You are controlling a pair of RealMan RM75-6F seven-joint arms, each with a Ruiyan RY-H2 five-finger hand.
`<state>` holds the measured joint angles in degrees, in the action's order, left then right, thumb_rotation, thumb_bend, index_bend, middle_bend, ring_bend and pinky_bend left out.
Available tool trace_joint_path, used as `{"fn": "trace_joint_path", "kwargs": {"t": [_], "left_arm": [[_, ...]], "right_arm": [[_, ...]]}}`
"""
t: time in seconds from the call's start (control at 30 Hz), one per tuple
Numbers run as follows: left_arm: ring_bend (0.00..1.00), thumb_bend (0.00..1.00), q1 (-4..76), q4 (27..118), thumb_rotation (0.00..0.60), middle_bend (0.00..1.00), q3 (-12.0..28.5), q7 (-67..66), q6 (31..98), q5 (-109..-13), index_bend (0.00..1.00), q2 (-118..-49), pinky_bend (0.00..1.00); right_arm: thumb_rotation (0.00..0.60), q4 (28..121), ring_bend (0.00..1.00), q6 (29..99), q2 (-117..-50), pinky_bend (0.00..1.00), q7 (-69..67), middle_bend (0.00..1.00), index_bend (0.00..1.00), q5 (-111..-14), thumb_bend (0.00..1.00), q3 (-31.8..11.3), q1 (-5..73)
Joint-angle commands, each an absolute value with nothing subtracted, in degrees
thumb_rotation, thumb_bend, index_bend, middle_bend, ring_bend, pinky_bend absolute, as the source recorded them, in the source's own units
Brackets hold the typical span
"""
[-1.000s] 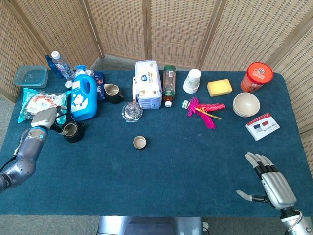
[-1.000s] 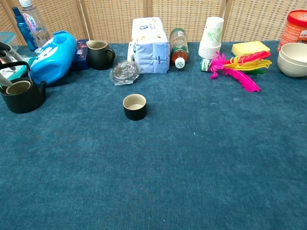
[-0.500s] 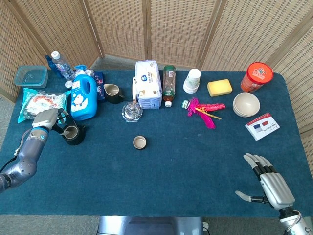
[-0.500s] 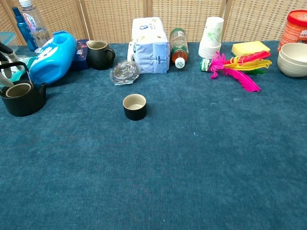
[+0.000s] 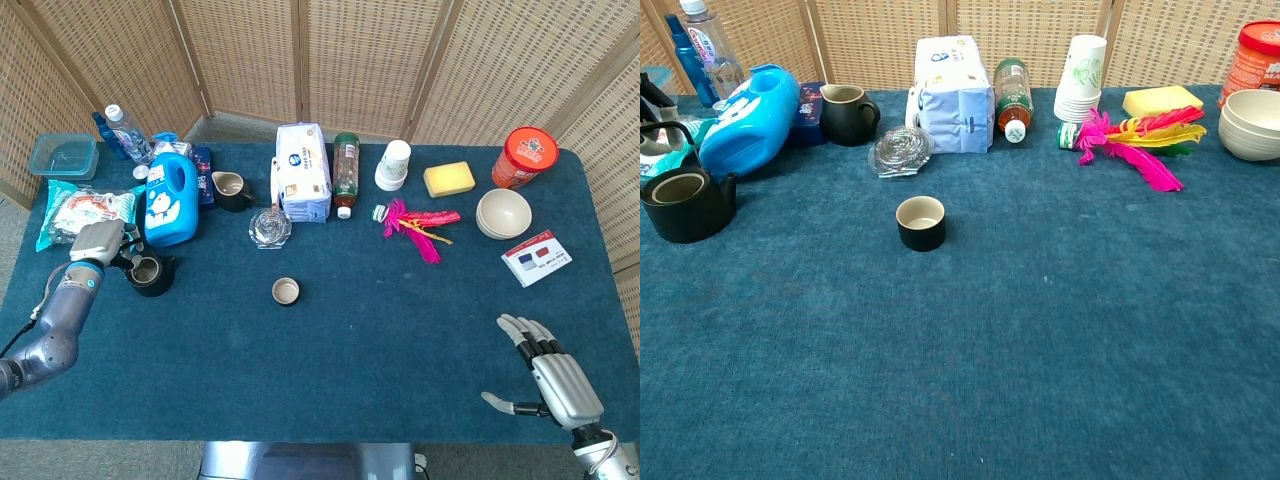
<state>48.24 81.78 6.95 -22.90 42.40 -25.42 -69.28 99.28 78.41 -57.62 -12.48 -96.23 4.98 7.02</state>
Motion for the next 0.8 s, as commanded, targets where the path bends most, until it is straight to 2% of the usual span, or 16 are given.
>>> {"fn": "trace_joint_path", "kwargs": {"t": [0.03,0.2,0.3,0.4,0.8], "left_arm": [[0.62,0.5,47.43,84.22,0.6,0.68,7.01,-21.97,44.5,-28.61,0.5,-68.81,0.73],[0.63,0.59,46.96,86.02,0.6,0.7,6.17,-22.87,47.18,-32.23,0.52,-68.88,0.77],[0.66,0.64,46.79,86.68,0.6,0.75,6.07,-22.65,47.48,-33.15,0.56,-69.02,0.82],[0.67,0.71,46.22,87.05,0.6,0.78,6.34,-21.39,48.22,-35.99,0.59,-69.3,0.84],[0.68,0.72,43.41,94.0,0.6,0.8,6.58,-15.07,52.89,-57.21,0.61,-66.1,0.84]], "right_arm": [[0.291,99.34,0.0,78.42,-57.59,0.0,-12.59,0.0,0.0,-96.38,0.0,5.07,7.05],[0.291,99.4,0.0,78.57,-57.51,0.0,-12.86,0.0,0.0,-96.68,0.0,5.26,7.03],[0.291,99.42,0.0,78.76,-57.39,0.0,-13.2,0.0,0.0,-96.8,0.0,5.3,7.01],[0.292,99.38,0.0,78.85,-57.27,0.0,-13.47,0.0,0.0,-96.8,0.0,5.31,7.01],[0.296,99.52,0.0,78.78,-57.21,0.0,-13.73,0.0,0.0,-96.78,0.0,5.39,7.14]]}}
